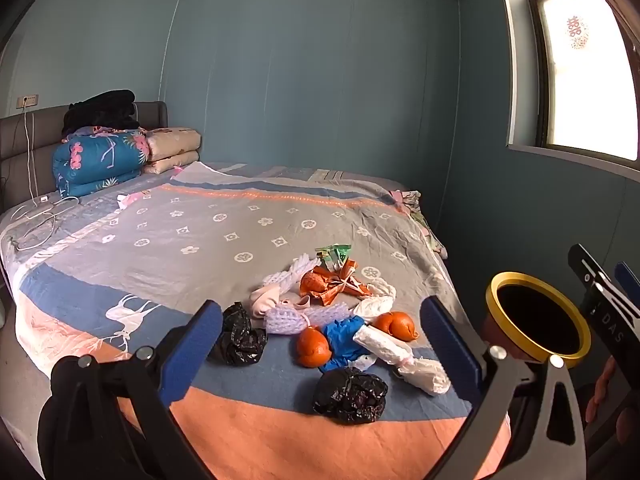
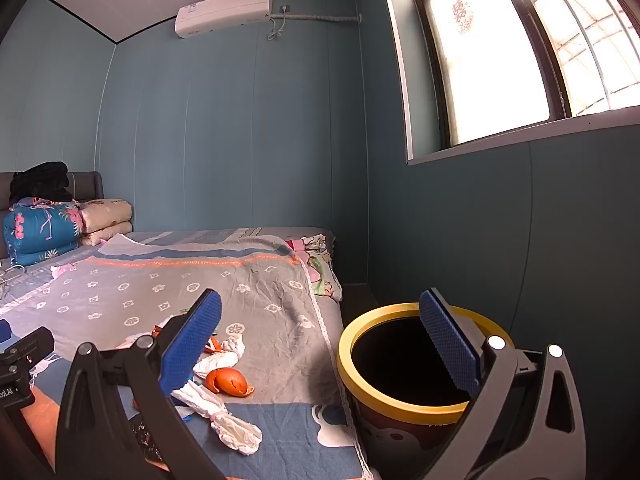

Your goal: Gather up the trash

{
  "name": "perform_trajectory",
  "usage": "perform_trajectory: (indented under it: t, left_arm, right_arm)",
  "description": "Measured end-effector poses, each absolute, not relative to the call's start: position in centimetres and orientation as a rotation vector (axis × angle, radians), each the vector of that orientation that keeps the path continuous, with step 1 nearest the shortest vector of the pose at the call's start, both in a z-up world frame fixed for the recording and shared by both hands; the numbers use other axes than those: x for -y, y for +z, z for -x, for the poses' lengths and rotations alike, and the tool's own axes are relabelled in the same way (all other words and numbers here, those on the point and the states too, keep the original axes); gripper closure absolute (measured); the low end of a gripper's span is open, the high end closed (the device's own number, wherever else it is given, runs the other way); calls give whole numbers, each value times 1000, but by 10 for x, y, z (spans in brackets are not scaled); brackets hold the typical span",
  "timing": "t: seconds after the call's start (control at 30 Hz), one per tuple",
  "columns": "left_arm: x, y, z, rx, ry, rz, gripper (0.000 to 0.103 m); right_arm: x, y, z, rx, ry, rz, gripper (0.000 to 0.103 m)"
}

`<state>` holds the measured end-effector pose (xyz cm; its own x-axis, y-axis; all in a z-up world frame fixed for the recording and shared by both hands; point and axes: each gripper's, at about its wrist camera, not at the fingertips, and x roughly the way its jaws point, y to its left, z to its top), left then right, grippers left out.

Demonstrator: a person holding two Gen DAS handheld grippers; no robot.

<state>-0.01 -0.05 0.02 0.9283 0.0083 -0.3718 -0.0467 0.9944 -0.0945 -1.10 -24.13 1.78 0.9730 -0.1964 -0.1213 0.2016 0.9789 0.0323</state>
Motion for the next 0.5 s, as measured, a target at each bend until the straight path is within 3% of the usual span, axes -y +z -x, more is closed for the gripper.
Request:
perform_trajectory:
  t: [0.5]
  left_arm:
    - [-2,-7,-1,-399,24,121,7]
  right_arm:
    - [244,18,10,-128,-206,-48,8]
